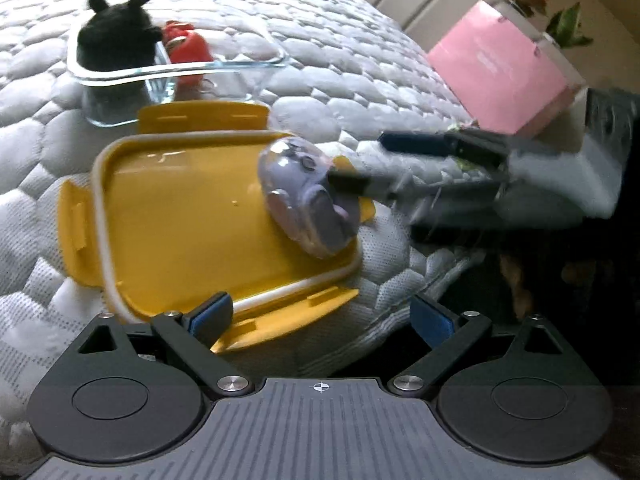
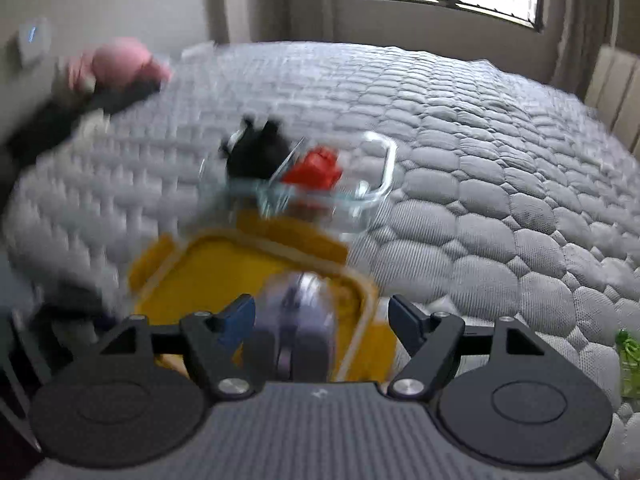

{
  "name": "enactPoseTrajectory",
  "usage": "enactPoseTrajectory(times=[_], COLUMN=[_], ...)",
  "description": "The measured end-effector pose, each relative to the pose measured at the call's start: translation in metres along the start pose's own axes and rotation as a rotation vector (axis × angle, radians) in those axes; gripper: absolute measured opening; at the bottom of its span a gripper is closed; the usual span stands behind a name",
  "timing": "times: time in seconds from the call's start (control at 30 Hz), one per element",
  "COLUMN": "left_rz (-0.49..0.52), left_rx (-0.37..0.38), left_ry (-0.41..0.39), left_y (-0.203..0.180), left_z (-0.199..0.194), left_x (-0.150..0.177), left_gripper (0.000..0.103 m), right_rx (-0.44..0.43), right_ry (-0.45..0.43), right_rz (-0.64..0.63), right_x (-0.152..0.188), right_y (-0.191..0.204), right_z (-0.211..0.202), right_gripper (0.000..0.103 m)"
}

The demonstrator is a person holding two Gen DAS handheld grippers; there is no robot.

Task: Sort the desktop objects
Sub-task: 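Carry the purple capsule toy with the right gripper toward the glass container, then lower the purple capsule into the glass container and open the right gripper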

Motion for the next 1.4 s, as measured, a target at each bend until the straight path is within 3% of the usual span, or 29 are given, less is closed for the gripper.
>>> enactPoseTrajectory(times=[0.17,0.27,0.33,0.8,1.1,1.23,1.4], left_rz=[0.019,0.005,-0.010,-0.046,-0.057,-0.066,-0.085], left_rx=[-0.036,-0.043,-0.043,0.006,0.025,0.033,0.052], left_ry=[-0.005,-0.016,-0.022,-0.049,-0.071,-0.079,-0.086], left_y=[-0.004,-0.001,0.003,0.011,0.015,0.020,0.024], left_z=[-0.005,-0.009,-0.011,-0.014,-0.019,-0.024,-0.026], left_x=[0.006,0.007,0.007,0.006,0.010,0.012,0.011], left_gripper=[0.098,0.098,0.098,0.099,0.099,0.099,0.099], right_rx=[-0.036,-0.004,-0.018,-0.078,0.080,0.145,0.202], right_ry=[0.027,0.036,0.041,0.063,0.092,0.141,0.138], right_rz=[-0.035,-0.029,-0.003,0.091,0.064,0.005,-0.091], right_x=[0.012,0.012,0.011,-0.046,-0.129,-0.133,-0.133], right_y=[0.030,0.031,0.028,-0.009,-0.015,0.000,0.019], right_z=[0.015,0.026,0.027,0.010,0.080,0.116,0.132], right_gripper=[0.077,0.066,0.065,0.065,0.065,0.065,0.065])
Point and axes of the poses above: each gripper's, at about its wrist camera, not at the fingertips, and z roughly the way its jaws point, y to its left, x to its underside, the point moved 8 cm from there along z, roughly the way its jaws point, and after that the axes turned 14 degrees about x, right-handed, at the moved point
